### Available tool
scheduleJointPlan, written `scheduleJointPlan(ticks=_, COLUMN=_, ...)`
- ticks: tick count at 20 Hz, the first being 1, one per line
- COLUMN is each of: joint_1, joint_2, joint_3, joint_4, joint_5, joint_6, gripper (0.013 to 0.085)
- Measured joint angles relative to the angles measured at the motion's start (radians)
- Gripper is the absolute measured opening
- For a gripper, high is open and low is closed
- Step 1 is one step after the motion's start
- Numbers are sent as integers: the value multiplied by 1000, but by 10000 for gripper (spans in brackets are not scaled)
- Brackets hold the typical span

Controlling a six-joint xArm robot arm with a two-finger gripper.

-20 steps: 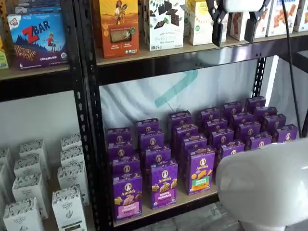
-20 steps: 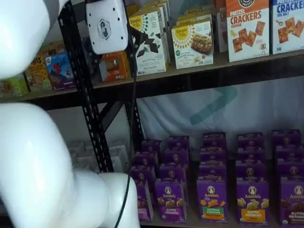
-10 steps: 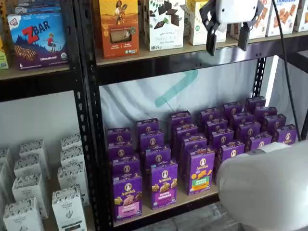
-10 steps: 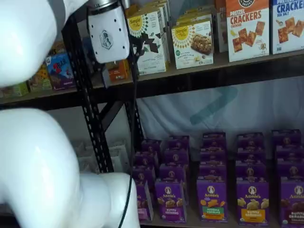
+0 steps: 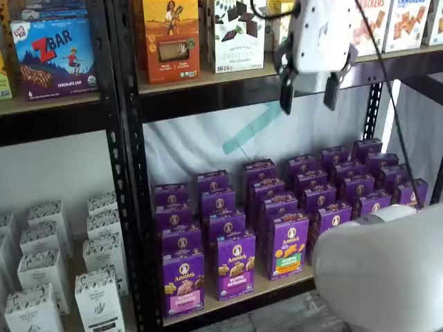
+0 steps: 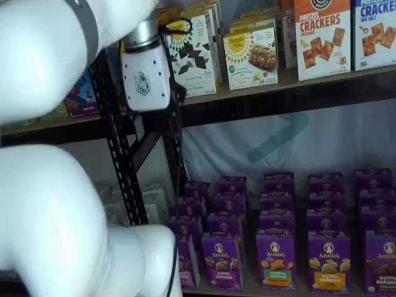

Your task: Pick up the purple box with a pink patch in the middle, on the bottom shelf, the first box from the left

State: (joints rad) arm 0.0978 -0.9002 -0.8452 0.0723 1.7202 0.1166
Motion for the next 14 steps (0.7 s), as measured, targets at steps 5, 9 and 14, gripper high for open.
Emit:
scheduleJointPlan(ticks=5, joint_1=47, joint_2=-6, joint_3=107, joint_4=-40, joint_5=-106, joint_6=39, gripper=850)
scheduleJointPlan(ticks=9, joint_1=75, joint_2=-6, joint_3=202, joint_4=-73, joint_5=-218, joint_6=67, gripper=850)
scheduleJointPlan(ticks=14, joint_1=86, joint_2=14, joint_3=318, joint_4=-75, joint_5=-368, joint_6=80, gripper=850)
